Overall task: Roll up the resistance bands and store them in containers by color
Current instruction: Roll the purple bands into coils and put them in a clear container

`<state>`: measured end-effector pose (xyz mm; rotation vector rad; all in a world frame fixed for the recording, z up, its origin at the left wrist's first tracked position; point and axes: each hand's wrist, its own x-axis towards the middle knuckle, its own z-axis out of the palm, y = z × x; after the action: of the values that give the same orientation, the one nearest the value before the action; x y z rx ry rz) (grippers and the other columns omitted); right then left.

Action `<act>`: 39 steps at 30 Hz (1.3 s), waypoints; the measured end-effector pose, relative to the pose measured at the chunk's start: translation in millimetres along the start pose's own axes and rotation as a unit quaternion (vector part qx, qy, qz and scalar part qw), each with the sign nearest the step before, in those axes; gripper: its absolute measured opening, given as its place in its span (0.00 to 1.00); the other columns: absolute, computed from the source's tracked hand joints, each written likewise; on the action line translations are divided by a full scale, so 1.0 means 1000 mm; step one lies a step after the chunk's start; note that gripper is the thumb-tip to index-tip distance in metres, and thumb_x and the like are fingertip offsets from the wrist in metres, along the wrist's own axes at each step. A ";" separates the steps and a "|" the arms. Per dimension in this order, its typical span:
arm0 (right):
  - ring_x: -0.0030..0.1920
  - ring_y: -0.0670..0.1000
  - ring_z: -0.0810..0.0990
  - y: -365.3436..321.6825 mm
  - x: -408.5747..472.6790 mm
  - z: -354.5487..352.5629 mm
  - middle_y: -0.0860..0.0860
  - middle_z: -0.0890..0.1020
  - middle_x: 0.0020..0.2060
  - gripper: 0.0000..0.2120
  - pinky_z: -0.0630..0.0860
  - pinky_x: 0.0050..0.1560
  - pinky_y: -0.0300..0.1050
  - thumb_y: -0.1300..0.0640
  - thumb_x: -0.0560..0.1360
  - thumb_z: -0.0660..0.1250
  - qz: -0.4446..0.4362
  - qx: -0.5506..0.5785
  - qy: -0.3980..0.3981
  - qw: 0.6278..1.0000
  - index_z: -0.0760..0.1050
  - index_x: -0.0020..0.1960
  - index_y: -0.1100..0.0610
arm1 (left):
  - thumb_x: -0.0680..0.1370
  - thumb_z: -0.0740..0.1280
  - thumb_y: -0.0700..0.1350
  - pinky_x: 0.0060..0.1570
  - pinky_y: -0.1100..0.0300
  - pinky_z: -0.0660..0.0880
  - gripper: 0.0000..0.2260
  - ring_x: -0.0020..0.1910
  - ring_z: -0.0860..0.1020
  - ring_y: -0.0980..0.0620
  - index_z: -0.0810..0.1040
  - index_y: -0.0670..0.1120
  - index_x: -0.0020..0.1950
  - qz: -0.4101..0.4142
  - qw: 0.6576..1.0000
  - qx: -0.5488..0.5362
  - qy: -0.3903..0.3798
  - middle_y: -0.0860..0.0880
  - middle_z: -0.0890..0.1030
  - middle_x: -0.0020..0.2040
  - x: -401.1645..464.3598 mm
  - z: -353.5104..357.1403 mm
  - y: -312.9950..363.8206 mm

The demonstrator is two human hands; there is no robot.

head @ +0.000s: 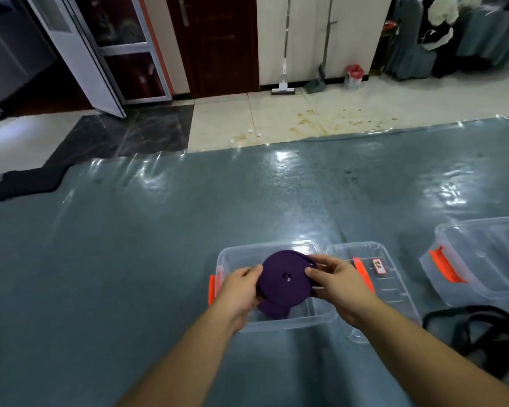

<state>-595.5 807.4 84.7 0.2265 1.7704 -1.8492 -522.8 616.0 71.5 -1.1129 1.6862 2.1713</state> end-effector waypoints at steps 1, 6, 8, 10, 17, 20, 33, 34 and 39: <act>0.50 0.61 0.86 0.003 0.006 0.004 0.62 0.85 0.54 0.12 0.85 0.53 0.61 0.70 0.81 0.67 0.007 -0.007 0.008 1.000 0.78 0.63 0.64 | 0.86 0.61 0.47 0.56 0.46 0.84 0.14 0.52 0.87 0.45 0.84 0.41 0.56 -0.003 1.000 0.024 0.001 0.42 0.88 0.52 0.009 -0.001 -0.004; 0.48 0.59 0.84 0.022 0.038 0.019 0.62 0.83 0.52 0.08 0.82 0.53 0.61 0.69 0.80 0.67 0.044 -0.069 0.047 0.996 0.75 0.58 0.64 | 0.82 0.63 0.48 0.60 0.36 0.80 0.11 0.52 0.86 0.40 0.83 0.46 0.51 -0.018 0.993 0.111 0.034 0.41 0.87 0.50 0.046 -0.009 -0.018; 0.50 0.61 0.85 0.030 0.055 0.024 0.63 0.84 0.54 0.09 0.83 0.52 0.59 0.69 0.80 0.67 0.053 -0.118 0.046 0.990 0.76 0.60 0.67 | 0.78 0.67 0.50 0.54 0.39 0.83 0.07 0.50 0.86 0.42 0.81 0.50 0.52 -0.016 0.988 0.150 0.041 0.44 0.86 0.50 0.061 -0.011 -0.023; 0.54 0.63 0.85 0.039 0.070 0.029 0.62 0.85 0.54 0.10 0.83 0.57 0.62 0.67 0.80 0.68 0.055 -0.184 0.048 0.980 0.78 0.61 0.66 | 0.75 0.71 0.49 0.51 0.42 0.85 0.07 0.47 0.86 0.44 0.79 0.52 0.52 -0.031 0.983 0.178 0.042 0.46 0.86 0.50 0.075 -0.013 -0.031; 0.55 0.58 0.85 0.069 0.110 0.033 0.58 0.87 0.54 0.12 0.80 0.61 0.56 0.60 0.78 0.72 0.073 -0.311 0.084 0.944 0.83 0.61 0.62 | 0.75 0.73 0.45 0.53 0.43 0.84 0.05 0.47 0.86 0.43 0.78 0.50 0.46 -0.075 0.961 0.256 0.069 0.46 0.86 0.46 0.107 -0.009 -0.052; 0.56 0.58 0.85 0.079 0.124 0.037 0.58 0.87 0.54 0.11 0.80 0.61 0.54 0.60 0.78 0.72 0.084 -0.346 0.087 0.930 0.85 0.59 0.60 | 0.76 0.73 0.48 0.42 0.52 0.82 0.05 0.43 0.84 0.48 0.80 0.49 0.50 -0.083 0.946 0.300 0.087 0.49 0.84 0.44 0.113 -0.006 -0.055; 0.61 0.56 0.84 0.094 0.147 0.038 0.56 0.87 0.58 0.14 0.75 0.61 0.43 0.58 0.78 0.72 0.069 -0.381 0.082 0.918 0.83 0.63 0.60 | 0.78 0.74 0.49 0.55 0.55 0.77 0.14 0.57 0.83 0.44 0.81 0.44 0.61 -0.081 0.934 0.320 0.136 0.44 0.85 0.58 0.138 -0.007 -0.067; 0.61 0.56 0.83 0.095 0.148 0.037 0.56 0.86 0.58 0.15 0.74 0.60 0.41 0.58 0.78 0.72 0.073 -0.377 0.085 0.919 0.83 0.63 0.60 | 0.78 0.74 0.49 0.56 0.55 0.77 0.14 0.57 0.82 0.44 0.81 0.44 0.61 -0.078 0.934 0.320 0.138 0.45 0.85 0.59 0.138 -0.006 -0.069; 0.59 0.59 0.84 0.096 0.148 0.038 0.58 0.87 0.54 0.13 0.74 0.57 0.43 0.56 0.77 0.74 0.074 -0.395 0.119 0.908 0.84 0.58 0.62 | 0.79 0.73 0.51 0.52 0.56 0.74 0.17 0.58 0.82 0.43 0.78 0.44 0.64 -0.091 0.925 0.345 0.132 0.44 0.84 0.60 0.143 -0.006 -0.068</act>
<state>-660.3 732.9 -66.1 0.2601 2.4358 -0.9060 -583.3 592.2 -72.6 -1.2941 2.1033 1.1784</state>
